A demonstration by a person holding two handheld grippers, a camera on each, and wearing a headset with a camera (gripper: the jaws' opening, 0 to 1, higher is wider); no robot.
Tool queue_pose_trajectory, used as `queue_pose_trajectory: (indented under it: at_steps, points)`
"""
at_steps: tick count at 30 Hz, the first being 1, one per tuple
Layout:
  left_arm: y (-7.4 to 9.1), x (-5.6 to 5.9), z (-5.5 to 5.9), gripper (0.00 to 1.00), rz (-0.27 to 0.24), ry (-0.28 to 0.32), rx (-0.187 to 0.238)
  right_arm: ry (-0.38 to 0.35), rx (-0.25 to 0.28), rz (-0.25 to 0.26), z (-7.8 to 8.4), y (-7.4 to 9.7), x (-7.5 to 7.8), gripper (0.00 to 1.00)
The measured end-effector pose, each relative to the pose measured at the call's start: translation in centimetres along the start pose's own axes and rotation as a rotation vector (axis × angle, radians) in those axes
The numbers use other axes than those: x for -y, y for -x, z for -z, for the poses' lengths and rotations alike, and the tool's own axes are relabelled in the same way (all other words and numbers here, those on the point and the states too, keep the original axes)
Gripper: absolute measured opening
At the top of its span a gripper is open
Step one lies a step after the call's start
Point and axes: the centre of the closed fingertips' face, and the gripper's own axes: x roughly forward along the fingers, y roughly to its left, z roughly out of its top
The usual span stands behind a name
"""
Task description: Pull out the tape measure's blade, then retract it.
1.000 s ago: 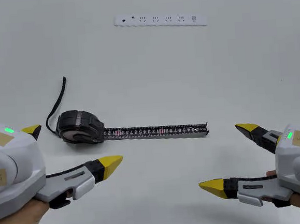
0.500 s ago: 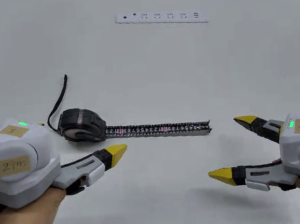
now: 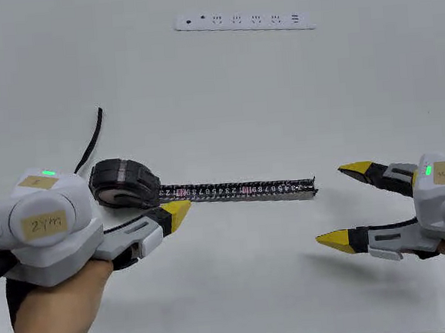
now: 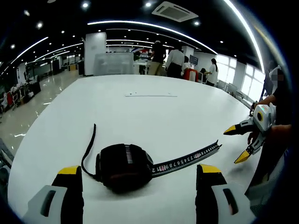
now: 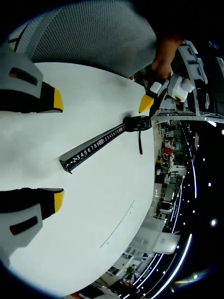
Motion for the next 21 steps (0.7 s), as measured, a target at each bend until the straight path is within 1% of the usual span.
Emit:
queue_pose_trajectory:
  at_steps: [4,7,14,21]
  points:
    - [-0.4,-0.2,0.3,0.97,-0.006,0.003,-0.01,0.025,-0.016,-0.018,0.2,-0.4,0.2,0.61]
    - [-0.7,-0.6,0.6,0.94,-0.021,0.012,-0.018,0.049,-0.028,-0.037,0.4,-0.8,0.3,0.58]
    - [-1.3,-1.3,0.8,0.89,-0.053,0.047,-0.026,0.08,-0.03,-0.075,0.2,-1.5,0.2,0.47]
    - [-1.9,-2.0,1.1,0.85,-0.088,0.078,-0.033,0.093,-0.03,-0.093,0.1,-2.2,0.5,0.41]
